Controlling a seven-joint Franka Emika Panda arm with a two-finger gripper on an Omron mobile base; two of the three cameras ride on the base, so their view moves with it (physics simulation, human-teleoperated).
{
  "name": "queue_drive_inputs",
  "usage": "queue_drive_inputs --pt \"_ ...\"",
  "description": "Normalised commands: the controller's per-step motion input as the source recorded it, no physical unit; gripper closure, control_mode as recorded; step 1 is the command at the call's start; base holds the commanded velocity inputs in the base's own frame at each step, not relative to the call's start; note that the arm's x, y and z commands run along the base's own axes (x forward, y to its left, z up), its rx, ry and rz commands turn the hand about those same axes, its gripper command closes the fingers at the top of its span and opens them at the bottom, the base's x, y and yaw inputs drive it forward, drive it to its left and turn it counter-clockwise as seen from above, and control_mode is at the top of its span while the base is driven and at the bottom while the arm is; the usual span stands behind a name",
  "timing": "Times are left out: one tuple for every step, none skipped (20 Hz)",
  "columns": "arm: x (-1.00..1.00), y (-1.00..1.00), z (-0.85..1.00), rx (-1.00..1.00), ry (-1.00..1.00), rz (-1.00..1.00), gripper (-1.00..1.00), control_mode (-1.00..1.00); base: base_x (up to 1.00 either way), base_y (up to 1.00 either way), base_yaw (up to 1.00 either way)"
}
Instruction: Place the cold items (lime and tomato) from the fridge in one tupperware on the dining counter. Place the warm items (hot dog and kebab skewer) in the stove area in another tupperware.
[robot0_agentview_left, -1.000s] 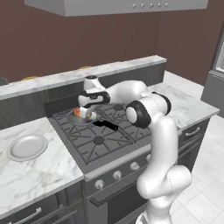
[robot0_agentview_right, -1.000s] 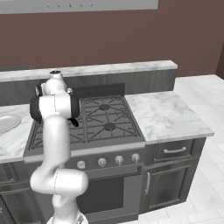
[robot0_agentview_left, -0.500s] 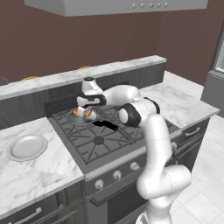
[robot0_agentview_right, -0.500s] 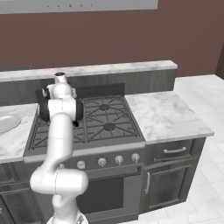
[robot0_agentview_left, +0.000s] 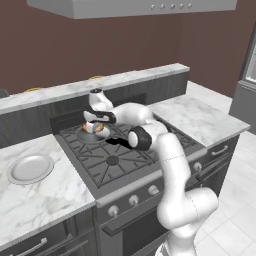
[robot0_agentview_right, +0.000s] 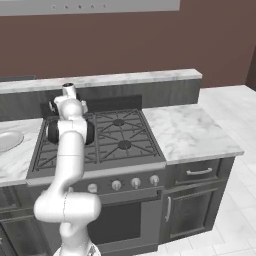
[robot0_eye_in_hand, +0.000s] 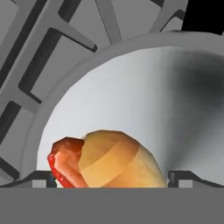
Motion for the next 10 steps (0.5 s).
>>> queue_drive_inputs --pt "-0.18 0.18 -0.85 0.0 0.0 -0.03 -1.0 -1.0 0.0 0.0 0.0" --pt "-0.16 0.14 -0.8 0.0 -0.01 -0.03 -1.0 -1.0 0.0 0.0 0.0" --pt "-0.19 0.11 -0.76 0.0 -0.01 -0.04 1.0 -1.0 0.0 0.0 0.0" --pt "-0.28 0.11 -0.73 0.0 -0.02 -0.04 1.0 -1.0 0.0 0.0 0.0" --pt "-0.63 0.0 -0.74 0.0 -0.06 -0.1 1.0 -1.0 0.0 0.0 0.0" --pt "-0.9 0.0 -0.7 0.0 -0.16 -0.12 1.0 -1.0 0.0 0.0 0.0" --pt "-1.0 -0.01 -0.61 0.03 -0.2 -0.16 1.0 -1.0 0.0 0.0 0.0" --pt "-1.0 0.0 -0.45 0.06 -0.26 -0.18 1.0 -1.0 0.0 0.0 0.0" --pt "-1.0 0.0 -0.28 0.06 -0.25 -0.18 1.0 -1.0 0.0 0.0 0.0" --pt "-1.0 -0.01 0.0 0.05 -0.35 -0.21 1.0 -1.0 0.0 0.0 0.0"
